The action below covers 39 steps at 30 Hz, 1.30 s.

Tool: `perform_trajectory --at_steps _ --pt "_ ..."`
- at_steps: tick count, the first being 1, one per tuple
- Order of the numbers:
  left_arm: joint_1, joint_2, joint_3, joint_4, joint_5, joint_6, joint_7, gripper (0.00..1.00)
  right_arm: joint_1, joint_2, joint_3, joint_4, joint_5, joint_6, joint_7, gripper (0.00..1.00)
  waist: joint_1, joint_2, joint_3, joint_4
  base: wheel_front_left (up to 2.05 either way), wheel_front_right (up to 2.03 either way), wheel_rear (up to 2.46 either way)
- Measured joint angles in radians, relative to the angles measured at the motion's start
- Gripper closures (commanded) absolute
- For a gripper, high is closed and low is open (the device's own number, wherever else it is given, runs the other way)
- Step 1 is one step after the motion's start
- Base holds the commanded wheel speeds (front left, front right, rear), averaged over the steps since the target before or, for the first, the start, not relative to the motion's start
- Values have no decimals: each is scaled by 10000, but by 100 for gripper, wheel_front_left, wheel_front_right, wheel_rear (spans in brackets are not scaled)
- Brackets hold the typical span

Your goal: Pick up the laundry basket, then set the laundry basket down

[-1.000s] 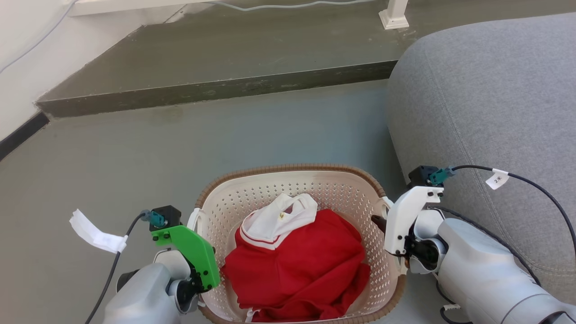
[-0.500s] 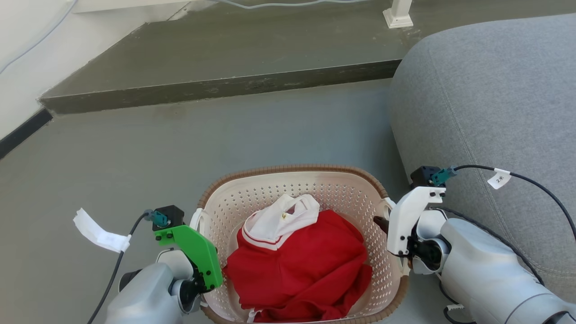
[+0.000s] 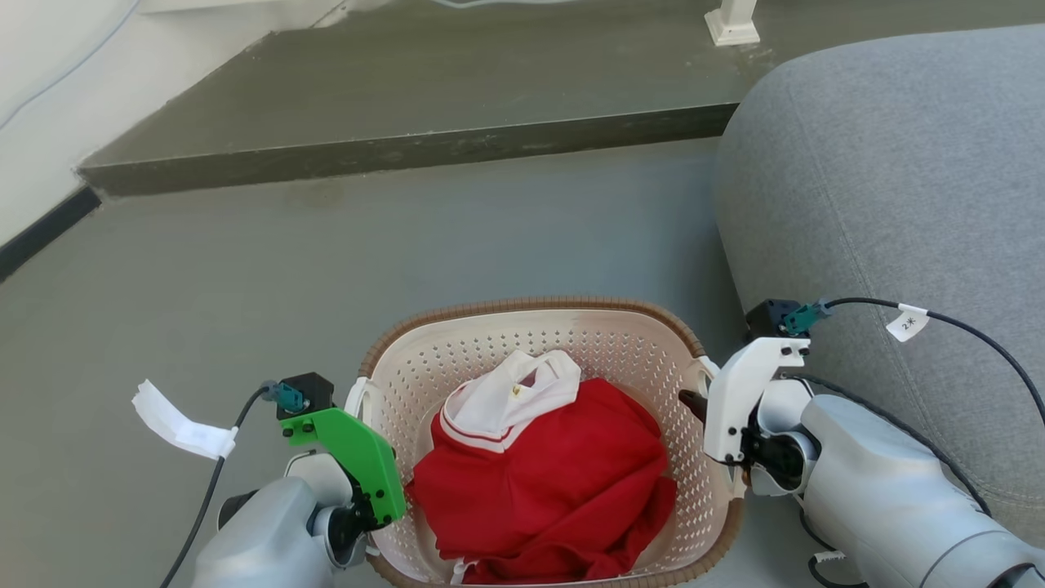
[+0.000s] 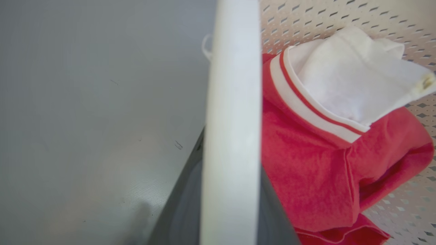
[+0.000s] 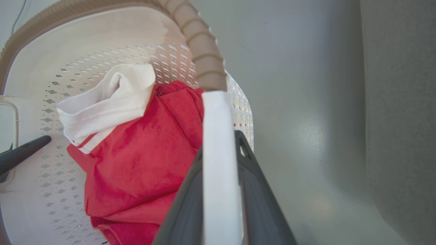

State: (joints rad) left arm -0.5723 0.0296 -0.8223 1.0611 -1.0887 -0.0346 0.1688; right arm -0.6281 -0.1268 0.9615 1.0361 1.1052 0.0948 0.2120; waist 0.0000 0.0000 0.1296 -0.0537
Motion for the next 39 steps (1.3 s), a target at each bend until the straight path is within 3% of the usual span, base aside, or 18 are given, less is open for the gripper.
perform_trajectory --at_steps 39 --pt "-1295 -4 -165 -36 -153 280 -1436 100 -1532 -278 238 -242 109 6 -1241 100 0 0 2352 206 0 0 0"
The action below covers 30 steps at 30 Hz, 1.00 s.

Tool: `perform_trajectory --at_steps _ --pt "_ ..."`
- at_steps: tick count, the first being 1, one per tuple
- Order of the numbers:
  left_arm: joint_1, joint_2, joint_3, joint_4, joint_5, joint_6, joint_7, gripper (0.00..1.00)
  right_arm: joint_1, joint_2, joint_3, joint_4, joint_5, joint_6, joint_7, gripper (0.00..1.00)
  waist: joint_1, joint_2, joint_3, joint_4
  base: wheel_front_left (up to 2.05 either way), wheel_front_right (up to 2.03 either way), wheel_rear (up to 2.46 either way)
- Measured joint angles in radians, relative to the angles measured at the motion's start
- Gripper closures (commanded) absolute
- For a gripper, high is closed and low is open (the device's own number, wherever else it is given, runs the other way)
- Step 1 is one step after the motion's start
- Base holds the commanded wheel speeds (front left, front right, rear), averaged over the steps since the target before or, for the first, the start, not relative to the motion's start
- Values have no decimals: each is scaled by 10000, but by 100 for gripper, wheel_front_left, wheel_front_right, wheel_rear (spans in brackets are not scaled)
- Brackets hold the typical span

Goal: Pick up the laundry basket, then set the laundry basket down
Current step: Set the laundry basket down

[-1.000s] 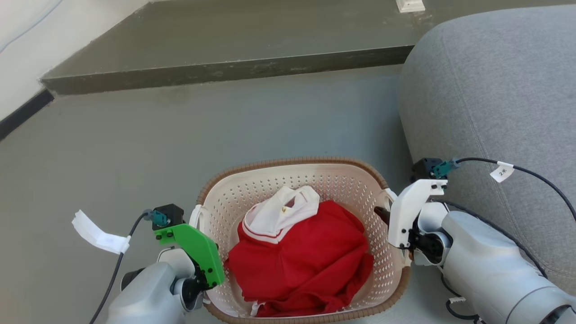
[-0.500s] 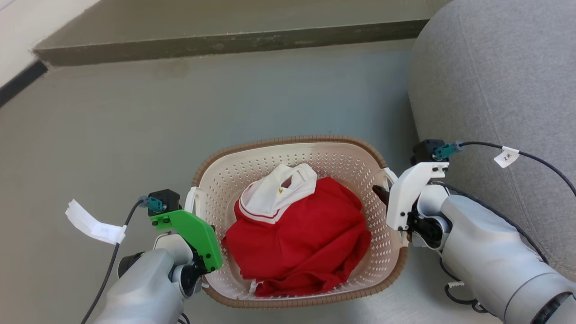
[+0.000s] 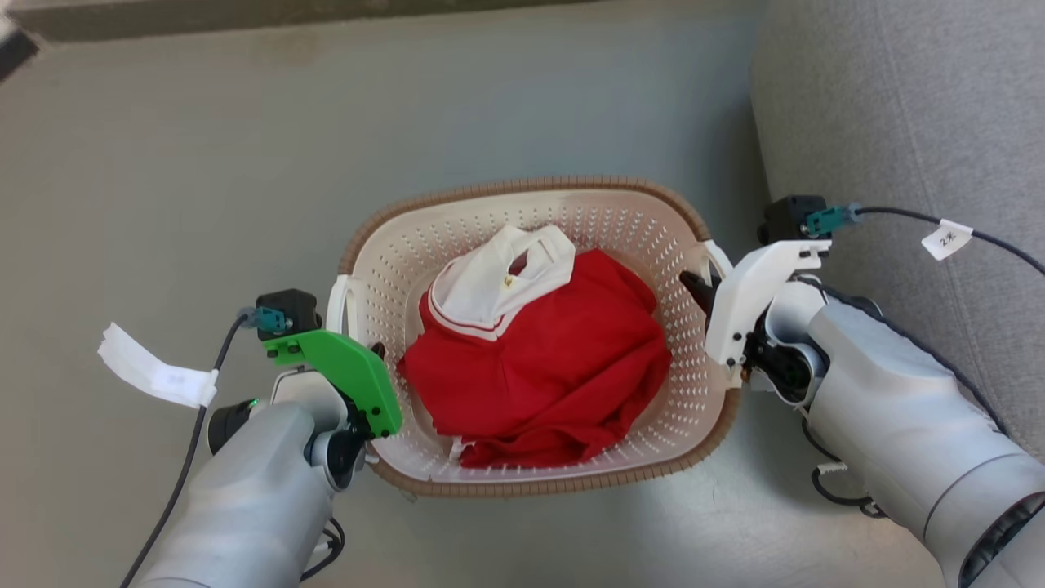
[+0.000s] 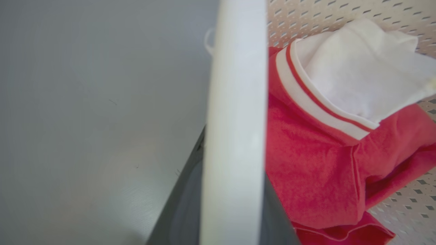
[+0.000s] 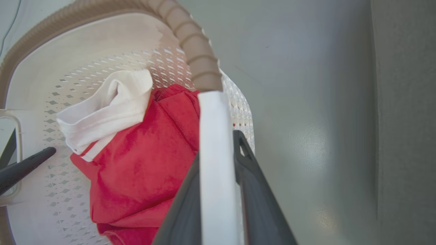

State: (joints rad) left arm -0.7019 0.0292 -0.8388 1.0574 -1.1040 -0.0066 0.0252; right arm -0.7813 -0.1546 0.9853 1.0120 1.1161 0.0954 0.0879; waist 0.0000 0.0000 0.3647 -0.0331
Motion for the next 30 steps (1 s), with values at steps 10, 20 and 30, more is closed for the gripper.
perform_trajectory --at_steps 10,20,30 --pt "-636 0 4 50 52 84 -481 100 -607 -38 2 -46 2 8 -407 100 0 0 1109 -31 0 0 0" --pt "-1274 0 6 211 198 86 -1032 100 -1117 -69 2 -100 2 12 -932 100 1 0 2224 -74 0 0 0" --pt "-1730 -4 10 297 222 84 -1547 100 -1494 -151 107 -192 0 21 -1442 100 1 0 3184 -65 0 0 0"
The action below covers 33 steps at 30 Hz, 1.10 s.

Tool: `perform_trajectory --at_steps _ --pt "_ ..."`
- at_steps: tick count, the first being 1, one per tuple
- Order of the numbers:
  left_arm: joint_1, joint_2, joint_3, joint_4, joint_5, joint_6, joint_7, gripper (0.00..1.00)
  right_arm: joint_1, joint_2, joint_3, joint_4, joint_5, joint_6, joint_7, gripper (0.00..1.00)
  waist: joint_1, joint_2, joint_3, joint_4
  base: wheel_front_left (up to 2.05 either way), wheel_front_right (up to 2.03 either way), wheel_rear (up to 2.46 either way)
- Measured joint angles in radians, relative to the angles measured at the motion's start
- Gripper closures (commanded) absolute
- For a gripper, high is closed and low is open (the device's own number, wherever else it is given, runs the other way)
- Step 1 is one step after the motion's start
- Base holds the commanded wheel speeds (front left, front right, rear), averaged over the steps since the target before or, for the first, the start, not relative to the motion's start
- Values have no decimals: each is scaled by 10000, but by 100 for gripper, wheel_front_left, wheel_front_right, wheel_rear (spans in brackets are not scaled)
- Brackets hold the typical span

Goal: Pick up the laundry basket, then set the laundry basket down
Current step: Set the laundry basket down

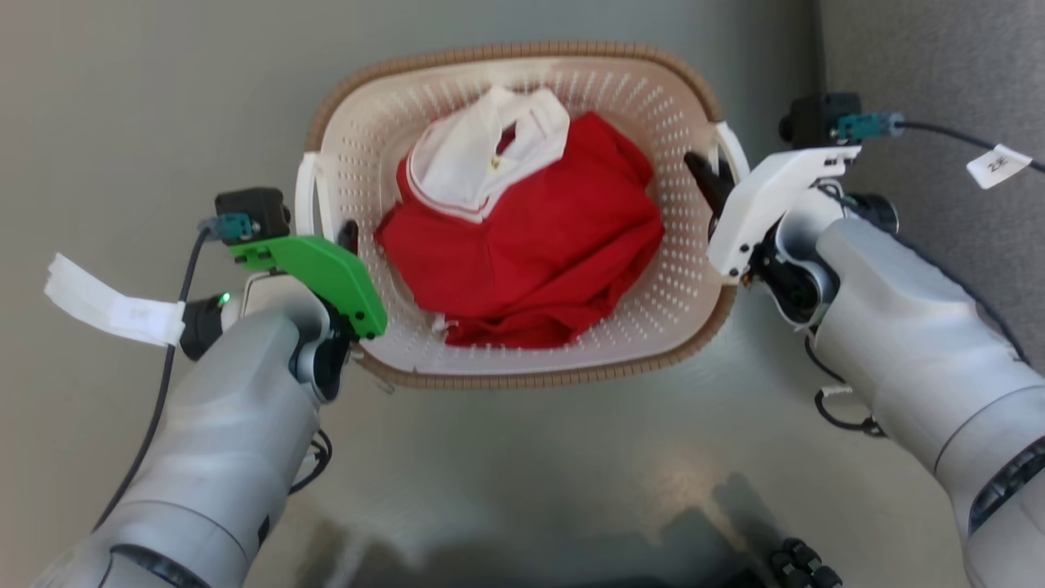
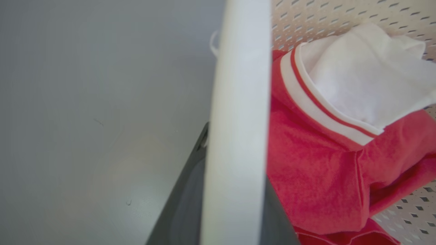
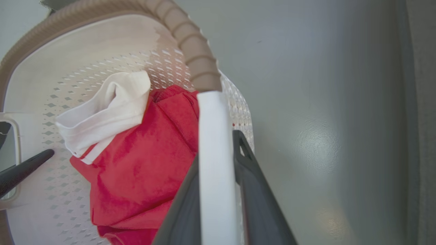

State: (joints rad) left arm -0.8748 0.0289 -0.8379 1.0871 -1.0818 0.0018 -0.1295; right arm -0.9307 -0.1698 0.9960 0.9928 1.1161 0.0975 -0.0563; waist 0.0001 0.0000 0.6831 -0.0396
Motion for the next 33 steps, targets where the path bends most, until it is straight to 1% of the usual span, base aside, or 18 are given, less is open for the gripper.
perform_trajectory --at_steps 7,10,20,25,33 --pt "-416 -10 -2 -6 2 -2 -305 100 -413 -146 84 -88 -67 8 -378 100 0 0 620 35 0 0 0" --pt "-571 -27 -15 -13 2 -2 -313 100 -545 -199 92 -86 -86 65 -558 100 0 0 884 52 0 0 0" --pt "-1076 -33 -35 17 2 -6 -608 100 -882 -207 142 -81 -169 65 -1218 100 0 0 1748 89 0 0 0" --pt "-1130 -33 -77 40 2 -79 -610 100 -895 -198 171 13 -163 69 -1283 100 0 0 2129 104 0 0 0" --pt "-1317 -33 -123 77 -2 -117 -756 100 -1116 -174 234 82 -144 77 -1436 100 0 0 2447 129 0 0 0"
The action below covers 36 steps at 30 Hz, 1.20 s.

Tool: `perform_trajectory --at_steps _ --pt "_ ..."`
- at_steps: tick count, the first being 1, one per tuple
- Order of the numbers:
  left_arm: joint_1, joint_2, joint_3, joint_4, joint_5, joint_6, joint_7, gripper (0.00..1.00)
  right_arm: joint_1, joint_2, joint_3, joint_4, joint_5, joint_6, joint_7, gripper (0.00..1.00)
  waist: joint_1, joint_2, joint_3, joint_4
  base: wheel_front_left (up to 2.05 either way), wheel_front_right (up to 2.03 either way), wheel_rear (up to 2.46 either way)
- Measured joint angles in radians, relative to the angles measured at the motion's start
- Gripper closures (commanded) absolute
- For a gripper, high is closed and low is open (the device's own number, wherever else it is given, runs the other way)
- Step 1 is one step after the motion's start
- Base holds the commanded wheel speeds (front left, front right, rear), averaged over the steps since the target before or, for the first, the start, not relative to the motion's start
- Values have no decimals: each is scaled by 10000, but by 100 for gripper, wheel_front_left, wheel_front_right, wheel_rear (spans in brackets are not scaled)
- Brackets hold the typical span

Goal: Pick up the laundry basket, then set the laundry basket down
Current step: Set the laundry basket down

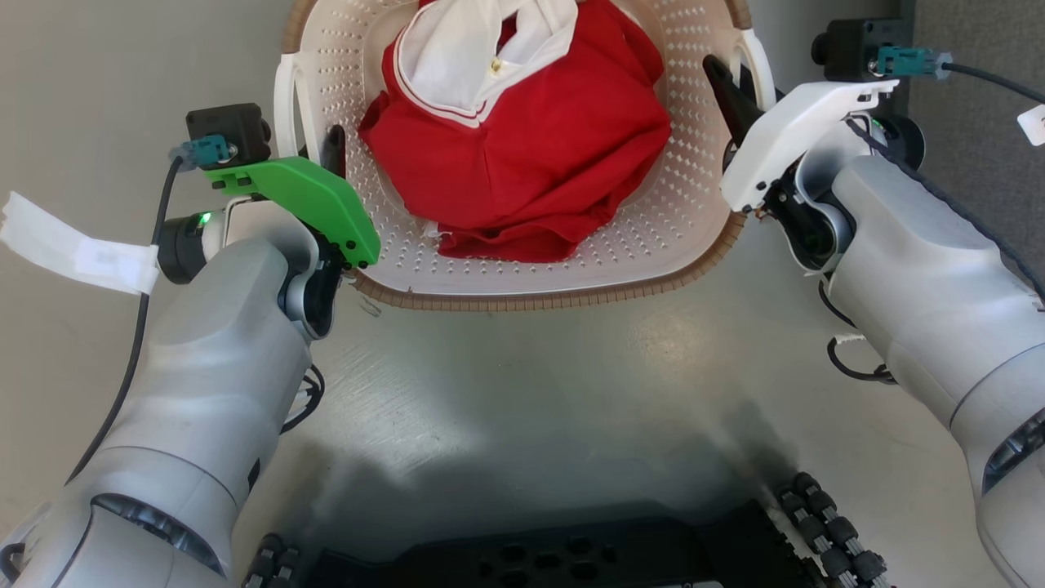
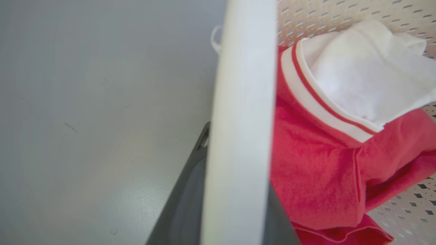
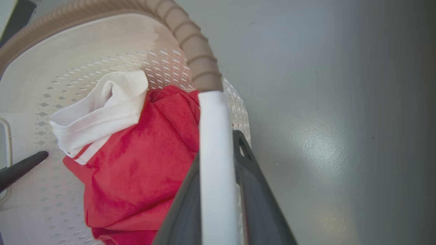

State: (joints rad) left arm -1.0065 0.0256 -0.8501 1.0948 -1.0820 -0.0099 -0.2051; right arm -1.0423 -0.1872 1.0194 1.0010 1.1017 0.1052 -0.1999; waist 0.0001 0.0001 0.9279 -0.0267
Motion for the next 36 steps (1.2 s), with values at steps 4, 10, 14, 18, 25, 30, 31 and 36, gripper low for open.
perform_trajectory --at_steps 4,10,14,18,25,30,31,36 --pt "-12 0 -19 10 -27 -4 0 100 -11 15 36 48 69 2 -19 100 0 0 94 0 0 0 0" --pt "-18 0 -182 46 -65 -79 -71 100 -18 19 127 111 88 2 -82 100 0 0 224 11 0 0 0" --pt "-20 0 -221 46 -121 -90 -75 100 -19 23 163 140 109 2 -107 100 -1 0 262 23 0 0 0" --pt "-26 0 -265 48 -136 -92 -127 100 -37 40 186 203 173 23 -111 100 -1 0 295 35 0 0 0" --pt "-30 0 -343 52 -236 -180 -159 0 -145 81 217 343 221 81 -151 34 -1 0 332 31 0 0 0" --pt "-45 -6 -412 48 -284 -295 -159 0 -147 238 209 464 426 182 -194 0 -1 0 349 20 0 0 0" --pt "-51 -17 -451 46 -311 -301 -159 0 -147 286 213 477 447 182 -194 0 -1 0 351 19 0 0 0" --pt "-214 -17 -543 115 -324 -301 -161 0 -147 297 219 614 518 182 -194 0 -1 0 352 14 0 0 0"
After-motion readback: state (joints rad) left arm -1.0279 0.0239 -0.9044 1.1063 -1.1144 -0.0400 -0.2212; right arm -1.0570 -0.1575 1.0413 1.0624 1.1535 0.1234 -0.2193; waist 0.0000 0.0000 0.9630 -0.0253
